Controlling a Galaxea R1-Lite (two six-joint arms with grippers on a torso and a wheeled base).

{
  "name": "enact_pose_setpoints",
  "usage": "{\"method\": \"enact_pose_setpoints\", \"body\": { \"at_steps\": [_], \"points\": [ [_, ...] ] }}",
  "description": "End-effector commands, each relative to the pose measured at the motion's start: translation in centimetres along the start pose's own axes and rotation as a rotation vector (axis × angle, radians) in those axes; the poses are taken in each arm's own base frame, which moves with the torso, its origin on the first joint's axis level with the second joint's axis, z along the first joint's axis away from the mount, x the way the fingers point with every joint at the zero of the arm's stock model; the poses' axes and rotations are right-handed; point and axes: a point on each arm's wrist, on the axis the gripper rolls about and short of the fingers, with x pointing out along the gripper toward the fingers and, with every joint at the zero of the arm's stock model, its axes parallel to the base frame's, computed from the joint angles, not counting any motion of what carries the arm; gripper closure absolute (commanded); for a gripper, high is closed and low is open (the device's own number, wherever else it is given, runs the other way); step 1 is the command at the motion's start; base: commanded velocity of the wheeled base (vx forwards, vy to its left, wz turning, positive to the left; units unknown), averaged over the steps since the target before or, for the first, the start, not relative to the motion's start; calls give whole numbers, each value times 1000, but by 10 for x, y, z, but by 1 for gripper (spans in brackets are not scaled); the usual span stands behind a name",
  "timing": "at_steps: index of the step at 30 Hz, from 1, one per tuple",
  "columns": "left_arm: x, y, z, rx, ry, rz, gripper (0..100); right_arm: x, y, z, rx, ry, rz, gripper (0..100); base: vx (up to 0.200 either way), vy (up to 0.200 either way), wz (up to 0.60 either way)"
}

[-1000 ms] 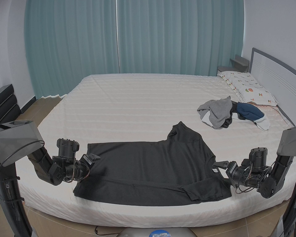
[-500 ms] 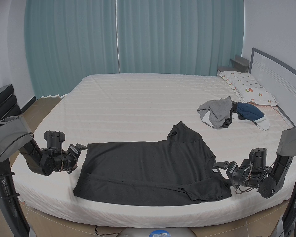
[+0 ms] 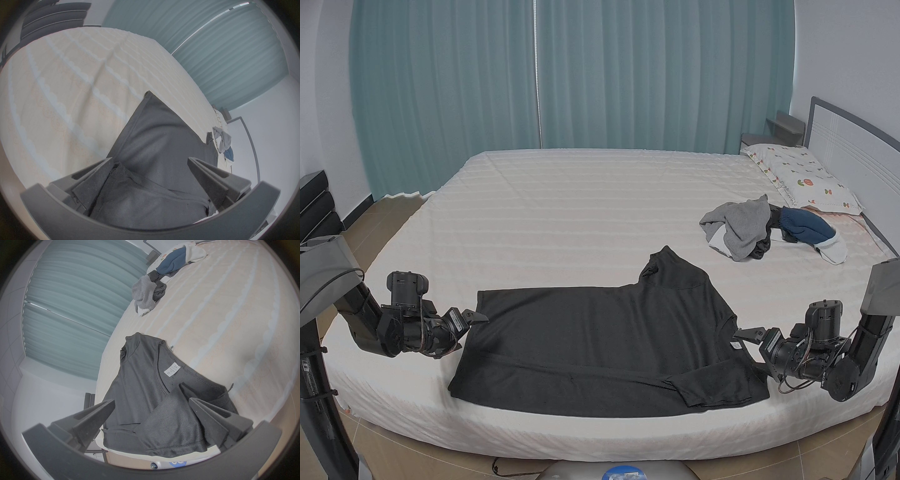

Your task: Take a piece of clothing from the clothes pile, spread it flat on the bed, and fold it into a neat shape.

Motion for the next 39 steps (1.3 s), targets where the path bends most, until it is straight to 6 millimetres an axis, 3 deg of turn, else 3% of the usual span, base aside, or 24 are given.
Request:
{"method": "enact_pose_setpoints", "body": {
  "at_steps": [1, 24, 25, 32, 39],
  "points": [
    [5, 2, -5, 1, 23, 8, 0, 1, -1, 0, 1, 3, -4, 0, 0, 0, 0],
    [15, 5, -11, 2, 50, 39, 0, 2, -2, 0, 0, 4, -5, 0, 0, 0, 0],
    [15, 4, -12, 3, 57, 47, 100, 2, -2, 0, 1, 3, -6, 0, 0, 0, 0],
    [11, 7, -14, 2, 44, 100, 100, 3, -2, 5, 5, -14, 0, 0, 0, 0, 0],
    [-5, 1, -10, 3, 25, 99, 100, 6, -2, 6, -19, 11, 22, 0, 0, 0, 0]
  ]
}}
